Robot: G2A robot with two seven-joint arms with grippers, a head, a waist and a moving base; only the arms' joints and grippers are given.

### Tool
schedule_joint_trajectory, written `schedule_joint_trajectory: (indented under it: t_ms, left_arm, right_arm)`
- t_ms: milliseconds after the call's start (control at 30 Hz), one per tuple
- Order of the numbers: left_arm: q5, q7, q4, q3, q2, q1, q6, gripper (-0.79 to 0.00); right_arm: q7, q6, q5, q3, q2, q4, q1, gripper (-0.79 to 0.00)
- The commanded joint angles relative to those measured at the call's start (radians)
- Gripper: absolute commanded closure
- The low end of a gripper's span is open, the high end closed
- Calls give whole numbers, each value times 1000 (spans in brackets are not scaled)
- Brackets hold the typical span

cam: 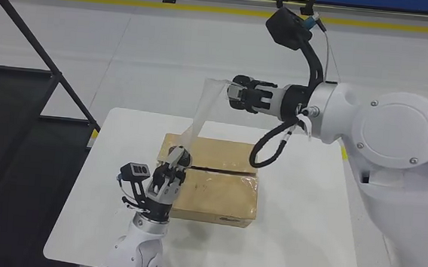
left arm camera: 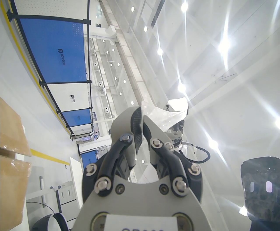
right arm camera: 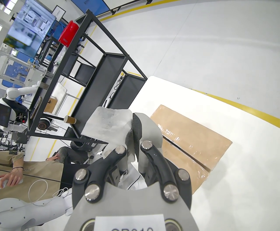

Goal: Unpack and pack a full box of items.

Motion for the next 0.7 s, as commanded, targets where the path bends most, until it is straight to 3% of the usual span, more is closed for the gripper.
schedule_joint_trajectory:
  t_ms: [0, 667]
  left_arm:
    - [-15, 3, -6, -9, 0, 2, 8, 0]
    - [-72, -131, -88, -223, 33, 76, 226, 0]
  right_arm:
    - [9, -12, -17, -3, 3, 4, 3, 0]
    - [59, -230, -362, 7, 67, -127, -204, 0]
